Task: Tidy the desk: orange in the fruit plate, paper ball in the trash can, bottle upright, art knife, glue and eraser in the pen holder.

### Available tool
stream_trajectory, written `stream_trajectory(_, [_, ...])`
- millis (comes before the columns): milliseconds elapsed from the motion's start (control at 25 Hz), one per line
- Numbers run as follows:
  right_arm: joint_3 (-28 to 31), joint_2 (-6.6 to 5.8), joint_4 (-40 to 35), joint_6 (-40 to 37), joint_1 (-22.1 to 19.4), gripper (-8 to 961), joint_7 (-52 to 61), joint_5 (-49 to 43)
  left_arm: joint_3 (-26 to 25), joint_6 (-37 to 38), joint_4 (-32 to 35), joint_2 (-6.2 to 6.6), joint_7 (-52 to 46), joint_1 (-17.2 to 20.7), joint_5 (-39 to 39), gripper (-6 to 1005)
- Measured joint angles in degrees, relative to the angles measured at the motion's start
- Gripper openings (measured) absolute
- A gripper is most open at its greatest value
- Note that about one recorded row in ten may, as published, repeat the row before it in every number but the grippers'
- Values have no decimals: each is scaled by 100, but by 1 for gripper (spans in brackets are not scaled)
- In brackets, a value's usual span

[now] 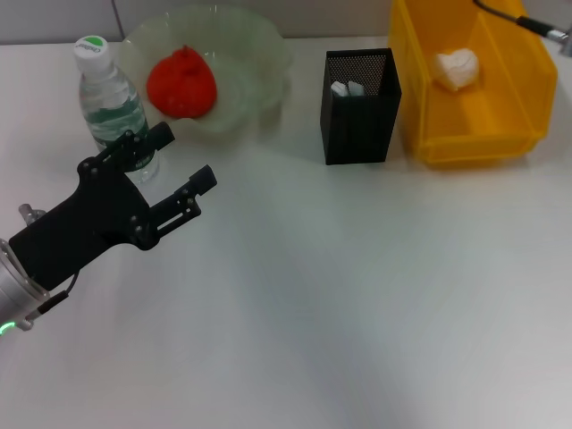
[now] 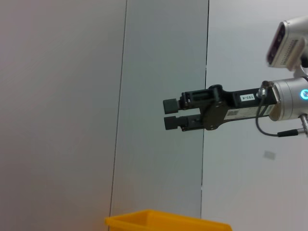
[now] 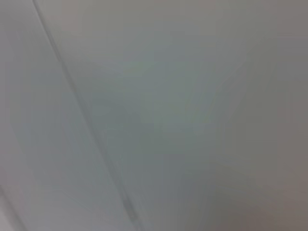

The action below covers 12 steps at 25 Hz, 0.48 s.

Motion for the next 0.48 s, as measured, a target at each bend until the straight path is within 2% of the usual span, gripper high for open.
stream_trajectory(40, [795,98,240,-1014,177,610,-877,1047,0,6,59,-3,-77,-9,0,773])
stream_trajectory(80, [795,98,240,-1014,177,610,-877,1047,0,7,69,-4,-90,-11,0,773])
stream_trajectory(120, [1410,196,547,-1841,298,611,-1577,1779,1,8,88,-4,-111,-17,0,773])
stream_trajectory(160, [1761,245,735,-2259,374,611,-1971,2128,4,8,92,-5,-118,-20,0,773])
stream_trajectory(280, [2886,325,1756,-3704,646,612,-3084,2898,30,24,104,-6,-129,-36,2,773])
stream_trajectory(360, [3335,256,2616,-4295,811,612,-3719,2929,68,62,104,-13,-195,-54,44,773])
stream_trajectory(480, [3761,-28,4458,-5339,1114,613,-5330,2921,191,84,104,-6,-438,-106,102,773])
